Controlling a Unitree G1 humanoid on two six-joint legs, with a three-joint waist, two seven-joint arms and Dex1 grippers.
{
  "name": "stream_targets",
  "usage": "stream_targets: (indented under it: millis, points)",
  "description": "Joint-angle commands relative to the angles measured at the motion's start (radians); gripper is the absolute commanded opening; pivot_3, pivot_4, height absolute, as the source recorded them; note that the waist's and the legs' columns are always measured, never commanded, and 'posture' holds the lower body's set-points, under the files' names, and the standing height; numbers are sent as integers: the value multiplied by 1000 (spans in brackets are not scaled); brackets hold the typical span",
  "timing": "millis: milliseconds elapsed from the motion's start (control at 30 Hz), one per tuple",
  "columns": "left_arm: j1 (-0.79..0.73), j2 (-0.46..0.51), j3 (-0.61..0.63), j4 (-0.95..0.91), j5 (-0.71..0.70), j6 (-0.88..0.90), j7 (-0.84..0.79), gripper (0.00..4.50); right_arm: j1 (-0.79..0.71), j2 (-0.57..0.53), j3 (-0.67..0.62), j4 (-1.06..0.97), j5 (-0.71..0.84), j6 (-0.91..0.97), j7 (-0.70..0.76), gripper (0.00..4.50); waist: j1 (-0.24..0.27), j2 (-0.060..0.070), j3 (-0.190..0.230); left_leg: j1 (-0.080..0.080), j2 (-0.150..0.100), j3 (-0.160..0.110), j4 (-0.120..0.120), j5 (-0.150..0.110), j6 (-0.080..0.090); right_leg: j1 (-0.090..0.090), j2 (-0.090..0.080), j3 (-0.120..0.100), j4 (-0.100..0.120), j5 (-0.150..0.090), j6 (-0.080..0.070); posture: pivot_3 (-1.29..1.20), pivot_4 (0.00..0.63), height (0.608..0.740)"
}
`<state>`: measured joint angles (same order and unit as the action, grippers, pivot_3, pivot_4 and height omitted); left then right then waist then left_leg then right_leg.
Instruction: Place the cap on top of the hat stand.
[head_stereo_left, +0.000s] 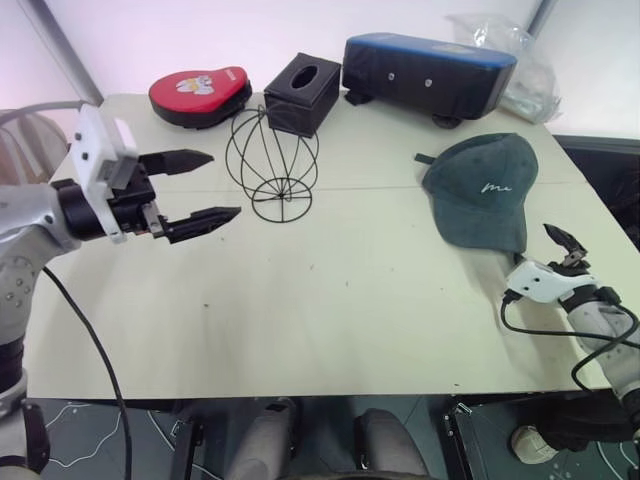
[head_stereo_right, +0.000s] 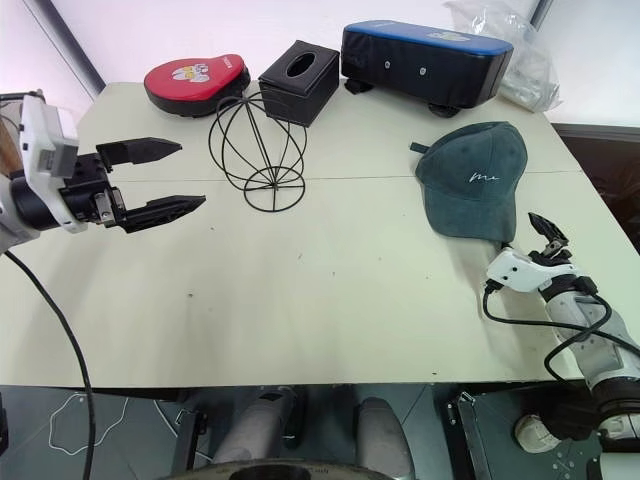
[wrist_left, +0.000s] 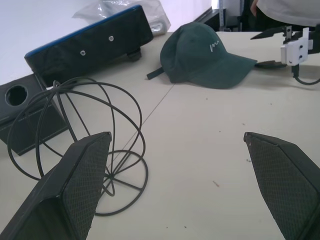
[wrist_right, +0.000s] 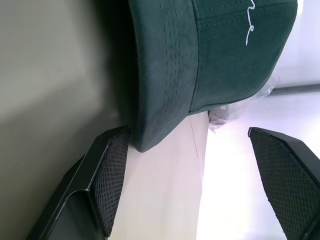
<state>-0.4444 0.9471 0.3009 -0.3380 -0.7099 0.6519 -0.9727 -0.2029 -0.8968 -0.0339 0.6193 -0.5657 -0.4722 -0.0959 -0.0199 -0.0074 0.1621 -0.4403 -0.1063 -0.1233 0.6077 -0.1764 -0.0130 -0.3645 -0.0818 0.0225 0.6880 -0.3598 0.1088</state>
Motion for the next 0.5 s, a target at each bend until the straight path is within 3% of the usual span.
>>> stream_targets:
  millis: [33,400,500]
  points:
    - [-8,23,34,-23,-10,-5,4,4500,-25,-19,19,48,-7,-6,-29,3842,0,0,0,0,0,0,0,0,0,0,0,0,0,0,0,0,150,740]
    - [-2,34,43,-35,-17,1,15,4500,-97,-8,88,171,-7,-42,-70,3842,-1,-1,0,4,0,0,0,0,0,5,0,0,0,0,0,0,150,740]
    - [1,36,45,-38,-17,2,17,4500,-106,-4,101,190,-3,-55,-74,2461,1,-1,0,6,0,0,0,0,0,6,0,0,0,0,0,0,150,740]
